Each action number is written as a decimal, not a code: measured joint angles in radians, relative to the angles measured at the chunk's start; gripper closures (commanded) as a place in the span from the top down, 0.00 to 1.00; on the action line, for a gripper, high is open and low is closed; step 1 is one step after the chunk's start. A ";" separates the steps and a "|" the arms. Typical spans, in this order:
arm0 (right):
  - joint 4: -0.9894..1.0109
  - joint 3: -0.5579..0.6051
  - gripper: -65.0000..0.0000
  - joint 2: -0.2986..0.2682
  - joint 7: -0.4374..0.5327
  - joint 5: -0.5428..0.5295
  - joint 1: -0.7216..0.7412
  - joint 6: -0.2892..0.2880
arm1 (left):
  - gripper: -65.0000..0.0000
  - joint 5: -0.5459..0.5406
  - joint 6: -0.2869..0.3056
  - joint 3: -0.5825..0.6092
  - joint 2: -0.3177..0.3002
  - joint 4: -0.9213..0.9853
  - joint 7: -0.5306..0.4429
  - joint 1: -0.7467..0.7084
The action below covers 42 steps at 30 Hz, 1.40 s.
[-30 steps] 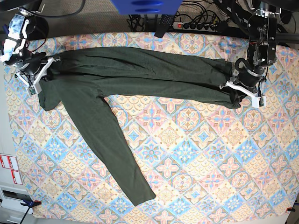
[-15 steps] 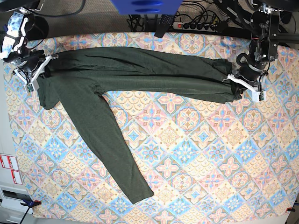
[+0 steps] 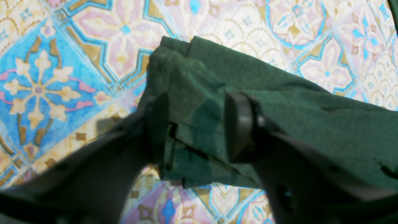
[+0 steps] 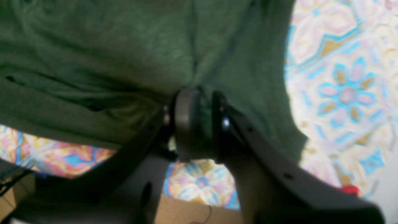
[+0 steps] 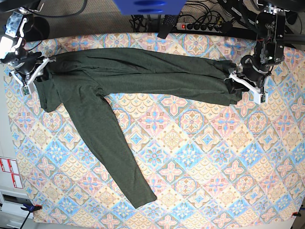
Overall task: Fold the T-shirt properly
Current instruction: 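Move the right gripper to the sleeve and grasp it near the shoulder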
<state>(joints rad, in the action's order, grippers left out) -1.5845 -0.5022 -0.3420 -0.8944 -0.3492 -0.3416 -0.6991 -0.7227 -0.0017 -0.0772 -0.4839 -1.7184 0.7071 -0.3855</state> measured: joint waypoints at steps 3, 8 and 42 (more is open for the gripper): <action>0.000 -0.008 0.17 -0.006 -0.003 0.004 0.000 0.003 | 0.54 -0.001 0.001 -0.002 0.000 -0.024 0.000 0.001; 0.001 0.009 0.17 0.005 -0.020 0.010 0.061 0.003 | 0.54 0.005 -0.002 -0.005 0.026 -0.042 -0.003 0.003; 0.603 0.513 0.46 0.004 0.182 0.397 0.647 -0.003 | 0.55 -0.003 0.001 -0.002 0.065 -0.045 0.000 0.003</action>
<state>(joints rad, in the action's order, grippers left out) -0.9813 0.0113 -0.3378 -0.7120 0.0479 0.3050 -0.7021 -0.7258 -0.0010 -0.0788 -0.4187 -1.7638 0.7067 -0.3824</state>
